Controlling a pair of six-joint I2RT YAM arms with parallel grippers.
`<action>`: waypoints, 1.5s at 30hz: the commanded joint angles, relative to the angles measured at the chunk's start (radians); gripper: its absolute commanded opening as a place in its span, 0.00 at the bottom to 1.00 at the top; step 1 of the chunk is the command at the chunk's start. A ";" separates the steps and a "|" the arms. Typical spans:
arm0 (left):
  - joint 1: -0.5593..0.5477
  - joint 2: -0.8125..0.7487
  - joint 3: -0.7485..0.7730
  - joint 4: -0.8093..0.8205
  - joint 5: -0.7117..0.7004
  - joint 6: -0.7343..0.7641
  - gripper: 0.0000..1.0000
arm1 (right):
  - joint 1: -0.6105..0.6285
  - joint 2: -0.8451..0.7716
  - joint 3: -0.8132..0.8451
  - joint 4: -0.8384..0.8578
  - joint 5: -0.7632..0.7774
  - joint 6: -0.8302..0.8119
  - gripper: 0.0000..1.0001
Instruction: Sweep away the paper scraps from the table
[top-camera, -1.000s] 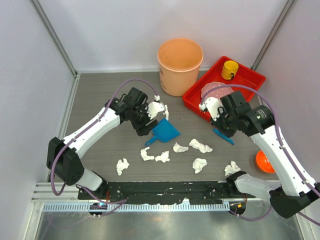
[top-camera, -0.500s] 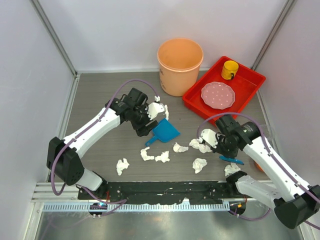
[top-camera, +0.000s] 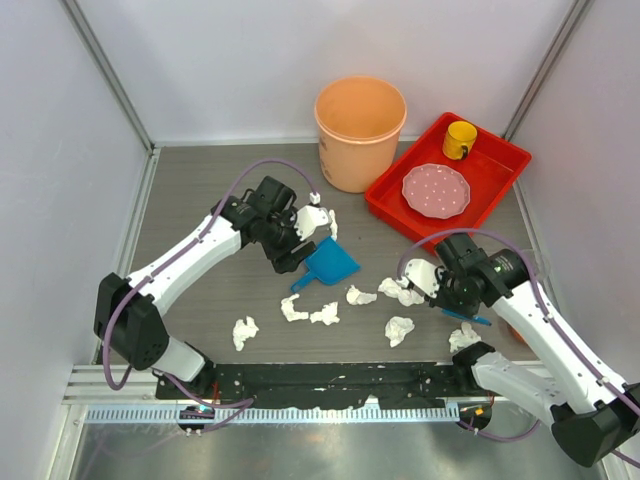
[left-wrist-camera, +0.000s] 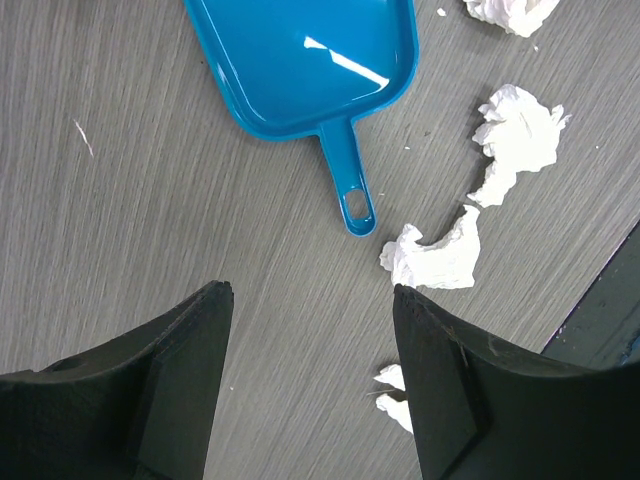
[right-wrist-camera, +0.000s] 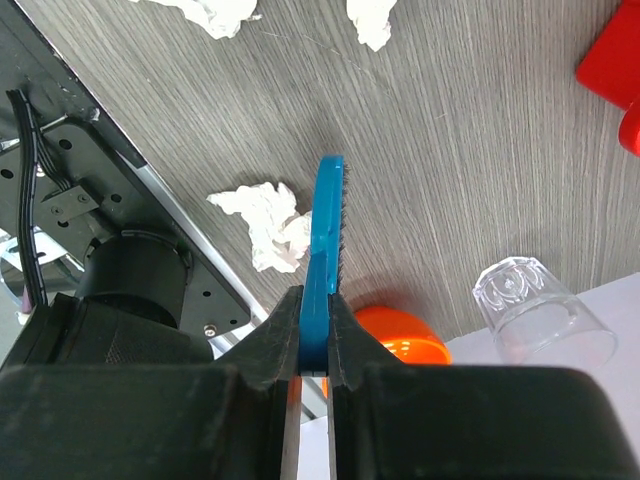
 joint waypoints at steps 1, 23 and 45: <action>0.007 0.011 0.009 0.013 0.019 0.007 0.68 | 0.004 -0.009 -0.023 -0.160 -0.041 -0.044 0.01; 0.007 0.020 0.023 0.007 -0.008 0.018 0.68 | 0.005 0.156 0.088 0.500 -0.335 0.060 0.01; 0.005 0.066 0.004 -0.056 0.159 -0.052 0.67 | 0.005 0.136 0.279 0.557 0.027 0.904 0.01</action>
